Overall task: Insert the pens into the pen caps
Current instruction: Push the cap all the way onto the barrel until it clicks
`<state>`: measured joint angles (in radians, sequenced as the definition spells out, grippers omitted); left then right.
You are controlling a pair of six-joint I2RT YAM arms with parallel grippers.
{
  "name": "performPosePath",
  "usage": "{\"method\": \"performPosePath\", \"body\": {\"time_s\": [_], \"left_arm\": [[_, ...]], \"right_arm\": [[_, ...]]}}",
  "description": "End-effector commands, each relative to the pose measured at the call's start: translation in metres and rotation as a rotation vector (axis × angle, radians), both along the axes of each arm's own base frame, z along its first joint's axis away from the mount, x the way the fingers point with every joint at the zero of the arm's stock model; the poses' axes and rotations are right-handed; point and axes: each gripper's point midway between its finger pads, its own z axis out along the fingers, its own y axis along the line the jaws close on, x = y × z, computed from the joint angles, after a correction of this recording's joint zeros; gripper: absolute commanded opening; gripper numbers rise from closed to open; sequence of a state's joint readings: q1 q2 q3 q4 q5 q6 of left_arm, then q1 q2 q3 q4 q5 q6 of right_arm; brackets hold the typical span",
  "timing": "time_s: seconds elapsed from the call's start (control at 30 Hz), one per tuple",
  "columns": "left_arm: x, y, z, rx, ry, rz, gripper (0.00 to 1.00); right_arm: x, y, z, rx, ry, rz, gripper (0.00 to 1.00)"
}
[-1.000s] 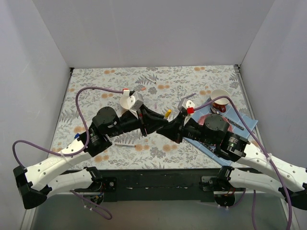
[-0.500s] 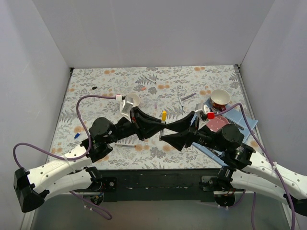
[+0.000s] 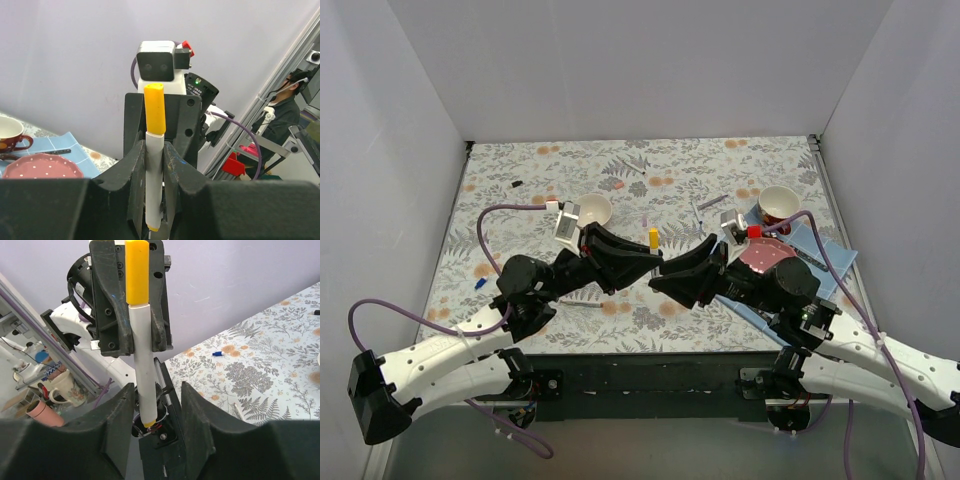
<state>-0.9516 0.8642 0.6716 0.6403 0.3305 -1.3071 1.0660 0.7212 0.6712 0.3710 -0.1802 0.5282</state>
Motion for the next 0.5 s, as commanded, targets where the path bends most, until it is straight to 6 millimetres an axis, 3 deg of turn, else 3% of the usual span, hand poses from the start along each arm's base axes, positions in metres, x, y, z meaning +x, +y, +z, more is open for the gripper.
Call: {"method": "performPosePath", "body": {"time_s": [0.0, 0.1, 0.13, 0.17, 0.23, 0.27, 0.3, 0.47], "left_arm": [[-0.004, 0.002, 0.005, -0.035, -0.01, -0.017, 0.0], [-0.004, 0.001, 0.004, -0.036, 0.0, -0.021, 0.0], [-0.003, 0.0, 0.002, -0.033, 0.004, -0.021, 0.0], [-0.003, -0.001, 0.001, -0.03, 0.01, -0.021, 0.0], [-0.001, -0.001, -0.001, -0.023, 0.024, -0.018, 0.02], [0.0, -0.002, -0.005, 0.001, 0.038, -0.013, 0.11], [0.0, 0.0, -0.005, 0.006, 0.038, -0.006, 0.32], [0.005, 0.011, 0.001, 0.067, -0.001, 0.079, 0.6]], "right_arm": [[-0.004, 0.001, 0.02, 0.086, -0.002, 0.029, 0.44], [-0.003, 0.007, 0.019, 0.077, 0.005, 0.041, 0.39], [-0.004, 0.007, 0.019, 0.075, 0.005, 0.046, 0.3], [-0.004, 0.009, 0.018, 0.074, 0.0, 0.051, 0.08], [-0.005, 0.011, 0.017, 0.067, -0.002, 0.063, 0.01], [-0.006, 0.01, 0.016, 0.068, -0.004, 0.066, 0.01], [-0.007, 0.01, 0.014, 0.066, 0.0, 0.069, 0.01], [-0.008, 0.004, 0.007, 0.043, -0.002, 0.056, 0.01]]}}
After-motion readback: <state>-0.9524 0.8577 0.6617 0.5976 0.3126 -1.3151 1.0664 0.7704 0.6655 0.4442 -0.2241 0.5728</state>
